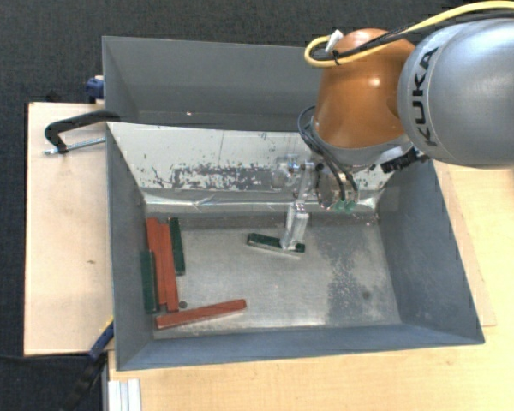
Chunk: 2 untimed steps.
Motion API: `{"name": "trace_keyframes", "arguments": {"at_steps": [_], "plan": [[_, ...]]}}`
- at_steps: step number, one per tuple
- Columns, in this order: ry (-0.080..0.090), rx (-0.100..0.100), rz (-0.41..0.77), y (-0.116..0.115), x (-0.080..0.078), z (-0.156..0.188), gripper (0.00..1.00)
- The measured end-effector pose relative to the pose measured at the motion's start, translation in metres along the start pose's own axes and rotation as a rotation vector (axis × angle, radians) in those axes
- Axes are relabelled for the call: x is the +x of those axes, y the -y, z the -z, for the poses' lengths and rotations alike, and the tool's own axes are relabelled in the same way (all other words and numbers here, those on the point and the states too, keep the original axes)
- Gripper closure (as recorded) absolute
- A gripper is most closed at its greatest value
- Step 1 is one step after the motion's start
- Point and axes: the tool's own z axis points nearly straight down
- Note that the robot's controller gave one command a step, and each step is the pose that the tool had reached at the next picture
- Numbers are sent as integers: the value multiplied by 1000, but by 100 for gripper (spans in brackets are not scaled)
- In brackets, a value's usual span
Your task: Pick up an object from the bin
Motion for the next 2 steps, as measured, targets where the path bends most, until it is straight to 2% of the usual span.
{"name": "trace_keyframes", "arguments": {"at_steps": [1,2], "plan": [[7,-1,-30,4,-3,-17,0],[-10,2,39,4,8,-47,0]]}}
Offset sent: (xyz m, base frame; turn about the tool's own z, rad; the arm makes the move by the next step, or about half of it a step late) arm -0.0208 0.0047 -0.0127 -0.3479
